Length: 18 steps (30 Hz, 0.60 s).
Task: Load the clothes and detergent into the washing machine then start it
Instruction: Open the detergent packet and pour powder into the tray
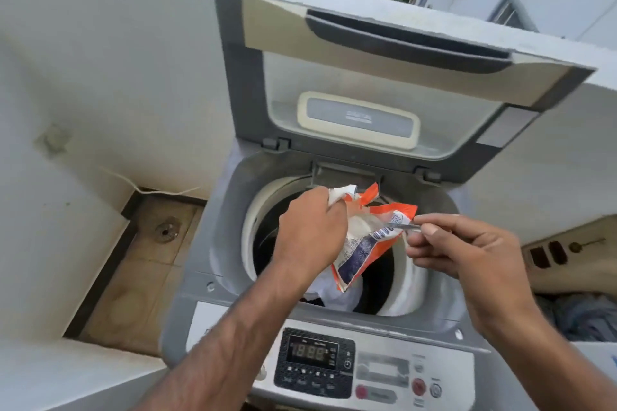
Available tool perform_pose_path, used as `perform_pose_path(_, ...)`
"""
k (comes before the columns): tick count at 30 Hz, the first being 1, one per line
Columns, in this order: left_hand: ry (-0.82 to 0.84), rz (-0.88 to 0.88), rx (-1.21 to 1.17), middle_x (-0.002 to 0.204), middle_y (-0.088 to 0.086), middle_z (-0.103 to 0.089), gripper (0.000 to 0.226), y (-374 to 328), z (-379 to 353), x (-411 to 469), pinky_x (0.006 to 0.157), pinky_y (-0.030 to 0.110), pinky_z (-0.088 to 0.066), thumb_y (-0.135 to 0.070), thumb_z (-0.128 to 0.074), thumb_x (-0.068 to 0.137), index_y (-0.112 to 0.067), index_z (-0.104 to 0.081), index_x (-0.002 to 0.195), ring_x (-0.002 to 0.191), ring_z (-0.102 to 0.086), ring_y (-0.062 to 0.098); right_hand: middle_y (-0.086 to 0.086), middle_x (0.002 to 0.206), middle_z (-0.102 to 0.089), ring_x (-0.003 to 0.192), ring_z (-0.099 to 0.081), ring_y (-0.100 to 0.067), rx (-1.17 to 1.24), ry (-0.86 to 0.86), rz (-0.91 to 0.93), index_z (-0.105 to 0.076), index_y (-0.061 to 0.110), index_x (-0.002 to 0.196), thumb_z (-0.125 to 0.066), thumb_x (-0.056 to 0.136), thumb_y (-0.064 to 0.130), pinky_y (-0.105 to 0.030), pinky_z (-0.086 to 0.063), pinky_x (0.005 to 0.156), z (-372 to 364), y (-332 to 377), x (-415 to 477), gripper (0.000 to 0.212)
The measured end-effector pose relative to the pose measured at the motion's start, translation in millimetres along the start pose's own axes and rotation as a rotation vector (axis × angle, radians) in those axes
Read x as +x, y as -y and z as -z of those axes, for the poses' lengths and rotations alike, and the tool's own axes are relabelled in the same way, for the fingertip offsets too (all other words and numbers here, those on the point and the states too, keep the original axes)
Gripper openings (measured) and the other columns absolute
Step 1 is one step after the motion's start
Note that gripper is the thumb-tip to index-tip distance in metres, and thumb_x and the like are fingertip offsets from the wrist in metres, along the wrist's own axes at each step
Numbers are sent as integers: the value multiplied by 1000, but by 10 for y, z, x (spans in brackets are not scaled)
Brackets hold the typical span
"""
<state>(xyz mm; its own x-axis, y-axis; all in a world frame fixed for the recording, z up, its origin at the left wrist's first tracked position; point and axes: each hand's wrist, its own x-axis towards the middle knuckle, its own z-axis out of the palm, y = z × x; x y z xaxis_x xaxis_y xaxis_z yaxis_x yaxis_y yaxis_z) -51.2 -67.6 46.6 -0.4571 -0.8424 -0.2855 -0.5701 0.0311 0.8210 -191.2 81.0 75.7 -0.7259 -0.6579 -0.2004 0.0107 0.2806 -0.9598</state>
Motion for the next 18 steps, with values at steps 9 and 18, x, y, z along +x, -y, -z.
perform_pose_path(9,-40,85,-7,81,0,-61,29,244,148,99,79,47,-54,-29,-45,100,-18,-49,73,87,-64,33,-21,84,-77,76,-76,-32,10,104,-119,-79,5,97,-64,97,1,-32,-65,69,-366,-89,201,16)
perform_pose_path(18,-147,267,-186,85,5,-73,37,378,-225,111,81,60,-62,-48,-44,81,-15,-60,79,89,-73,34,-25,85,-77,72,-76,-32,137,227,-327,-77,0,98,-62,95,0,-34,-64,70,-103,-237,567,15)
